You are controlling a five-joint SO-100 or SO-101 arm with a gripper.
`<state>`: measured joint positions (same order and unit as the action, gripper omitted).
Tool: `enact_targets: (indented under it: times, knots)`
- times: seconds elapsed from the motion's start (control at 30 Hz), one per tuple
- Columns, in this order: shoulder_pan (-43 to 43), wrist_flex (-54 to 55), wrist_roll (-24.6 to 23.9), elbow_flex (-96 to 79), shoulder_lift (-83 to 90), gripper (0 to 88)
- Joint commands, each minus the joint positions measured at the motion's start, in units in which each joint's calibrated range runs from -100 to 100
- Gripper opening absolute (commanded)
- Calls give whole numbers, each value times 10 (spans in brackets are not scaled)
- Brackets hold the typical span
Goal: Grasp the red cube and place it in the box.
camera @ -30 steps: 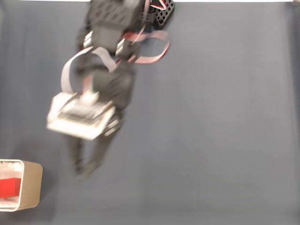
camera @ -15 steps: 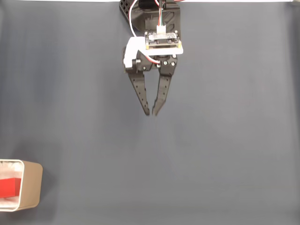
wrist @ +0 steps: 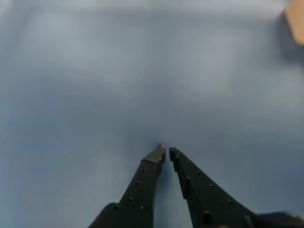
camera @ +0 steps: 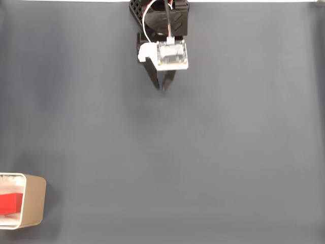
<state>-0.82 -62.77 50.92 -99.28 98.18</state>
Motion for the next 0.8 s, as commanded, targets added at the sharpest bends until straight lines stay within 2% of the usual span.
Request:
enact_targets:
  times: [0.0, 0.77]
  knots:
    - [6, -127, -4, -5, 17, 0]
    - [10, -131, -16, -5, 17, 2]
